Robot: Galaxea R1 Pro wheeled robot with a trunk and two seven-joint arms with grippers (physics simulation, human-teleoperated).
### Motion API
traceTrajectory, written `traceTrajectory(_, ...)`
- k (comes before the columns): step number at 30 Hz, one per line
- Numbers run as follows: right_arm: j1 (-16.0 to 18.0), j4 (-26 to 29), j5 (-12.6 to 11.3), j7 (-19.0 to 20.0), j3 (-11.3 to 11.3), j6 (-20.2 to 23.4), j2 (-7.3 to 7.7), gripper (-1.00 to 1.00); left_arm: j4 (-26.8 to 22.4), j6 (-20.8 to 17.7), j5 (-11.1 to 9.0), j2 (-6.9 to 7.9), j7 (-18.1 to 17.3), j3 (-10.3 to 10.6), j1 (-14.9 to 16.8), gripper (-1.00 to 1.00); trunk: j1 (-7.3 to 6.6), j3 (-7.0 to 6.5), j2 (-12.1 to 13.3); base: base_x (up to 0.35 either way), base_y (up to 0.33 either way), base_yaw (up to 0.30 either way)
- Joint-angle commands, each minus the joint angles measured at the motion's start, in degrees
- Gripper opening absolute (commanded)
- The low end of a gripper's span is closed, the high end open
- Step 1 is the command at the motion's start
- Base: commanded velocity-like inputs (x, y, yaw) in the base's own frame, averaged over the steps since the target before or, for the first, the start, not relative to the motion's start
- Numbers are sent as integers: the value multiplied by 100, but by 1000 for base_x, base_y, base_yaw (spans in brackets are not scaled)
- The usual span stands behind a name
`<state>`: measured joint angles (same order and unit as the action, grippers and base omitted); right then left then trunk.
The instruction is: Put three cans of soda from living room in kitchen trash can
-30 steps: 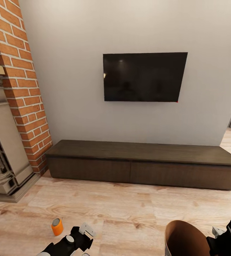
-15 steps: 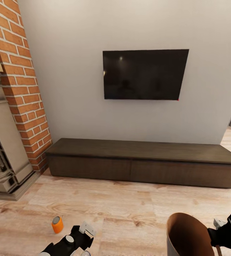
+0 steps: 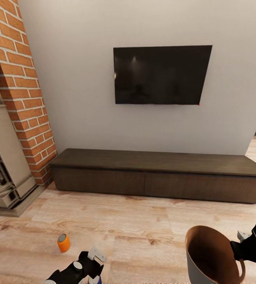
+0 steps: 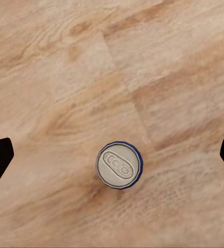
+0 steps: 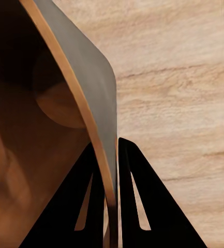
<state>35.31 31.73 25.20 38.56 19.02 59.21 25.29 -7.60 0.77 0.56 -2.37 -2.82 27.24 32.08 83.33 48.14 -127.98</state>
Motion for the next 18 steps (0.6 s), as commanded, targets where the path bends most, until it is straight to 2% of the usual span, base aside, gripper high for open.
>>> traceTrajectory(1, 6, 2, -132, 27, 7, 44, 1, -100, 1, -22, -4, -3, 0, -3, 0, 100, 22, 27, -42, 0, 0, 0)
traceTrajectory(7, 18, 52, -127, 21, -4, 38, -28, -100, -5, -139, -141, -9, 4, -163, 6, 100, 154, 188, -283, 0, 0, 0)
traceTrajectory(11, 20, 148, -123, 21, -11, 38, -36, -100, -35, -578, -195, -15, 8, -208, 43, 100, 242, 296, -443, 0, 0, 0)
traceTrajectory(13, 20, 170, -122, 20, -10, 40, -35, -100, -49, -829, -287, -17, 7, -255, 133, 100, 286, 350, -523, 0, 0, 0)
traceTrajectory(15, 20, 184, -121, 20, -11, 38, -33, -100, -52, -1107, -548, 1, -1, -375, 370, 100, 330, 403, -604, 0, 0, 0)
traceTrajectory(17, 23, 189, -121, 20, -11, 38, -31, -100, -54, -1292, -682, 12, -5, -413, 502, 100, 373, 457, -684, 0, 0, 0)
traceTrajectory(18, 27, 195, -121, 20, -12, 38, -29, -100, -58, -1523, -782, 20, -11, -438, 652, 100, 395, 484, -724, 0, 0, 0)
